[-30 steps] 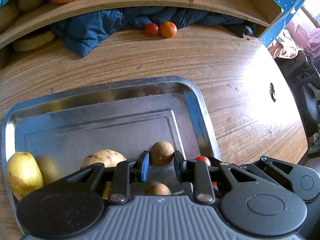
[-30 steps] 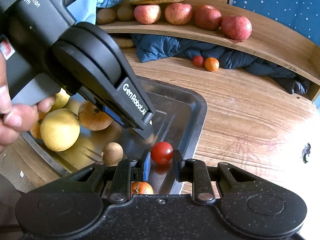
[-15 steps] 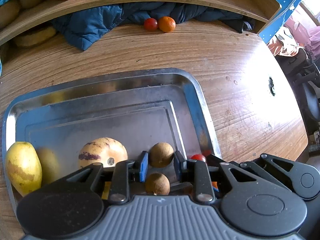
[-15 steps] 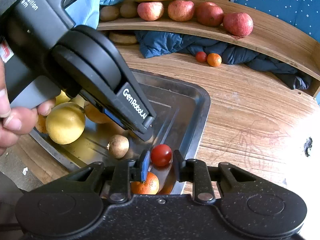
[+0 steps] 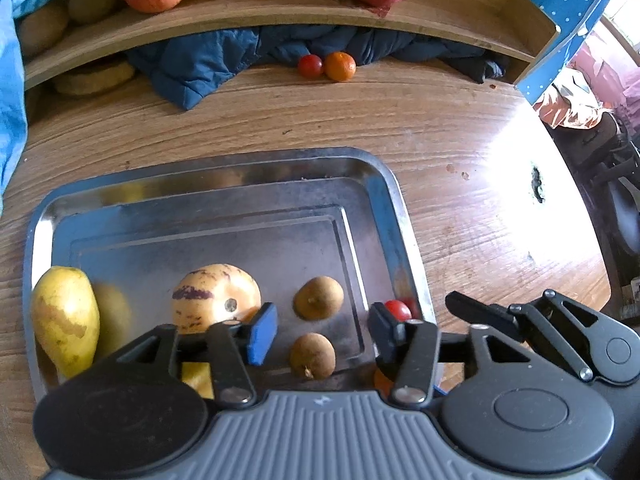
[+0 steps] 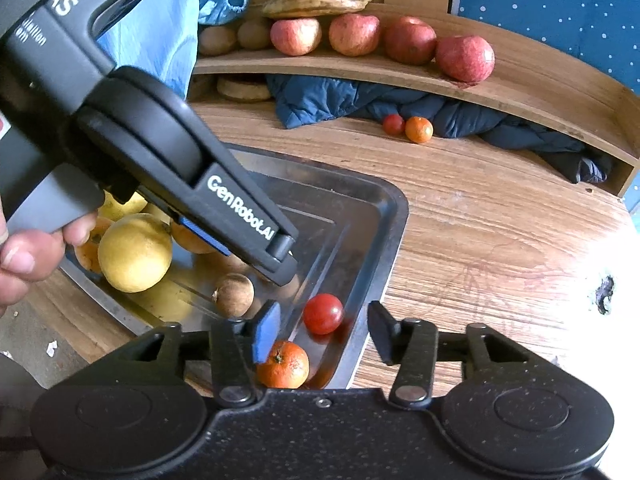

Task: Organize fruits
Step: 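Open both tools to drop the kiwi and tomato on the tray, then move both tools back toward the last tomato and mandarin under the shelf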

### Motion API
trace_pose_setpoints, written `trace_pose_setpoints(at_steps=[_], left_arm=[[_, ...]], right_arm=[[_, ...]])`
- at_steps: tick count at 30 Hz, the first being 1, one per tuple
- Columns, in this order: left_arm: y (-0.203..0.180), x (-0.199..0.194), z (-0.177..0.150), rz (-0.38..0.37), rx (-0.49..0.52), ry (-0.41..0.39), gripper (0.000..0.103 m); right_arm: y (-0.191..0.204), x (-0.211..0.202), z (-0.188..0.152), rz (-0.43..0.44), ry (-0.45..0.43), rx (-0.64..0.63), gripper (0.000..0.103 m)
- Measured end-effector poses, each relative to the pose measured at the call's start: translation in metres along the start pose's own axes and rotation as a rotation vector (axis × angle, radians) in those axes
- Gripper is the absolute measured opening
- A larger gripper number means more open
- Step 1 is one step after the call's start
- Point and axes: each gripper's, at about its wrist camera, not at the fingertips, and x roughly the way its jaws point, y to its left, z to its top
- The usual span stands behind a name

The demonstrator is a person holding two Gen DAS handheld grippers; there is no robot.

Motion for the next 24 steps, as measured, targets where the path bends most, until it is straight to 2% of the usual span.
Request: trace_pose_setpoints(at_steps=[8,12,14,18,24], left_arm=[[0.005,-0.027,-0.016,0.041,-0.028,-0.016,0.083],[0.011,-0.041,-0.029,0.045,-0.042,-0.006,0.084],[0.012,-0.048,-0.035,0.067,-0.041,-0.003,0.091],[0.017,-0.060,-0.042,0.079,-0.056,0.000,0.092],[0.026,-0.070,-0.051,0.103,-0.088,0.015,0.095]], right_arm=[[-0.006,-0.011,-0.003,0.031,-0.017,0.016,0.077],[-0.008,-0.016,-0.004,0.056,-0.023,0.013,0.085],[-0.009,-0.018,-0.004,0.069,-0.023,0.007,0.089],[-0.008,-0.020,-0.005,0.102,-0.018,-0.009,0.094],[-0.005,-0.022,-0.005,0.138,-0.018,-0.026,0.096]])
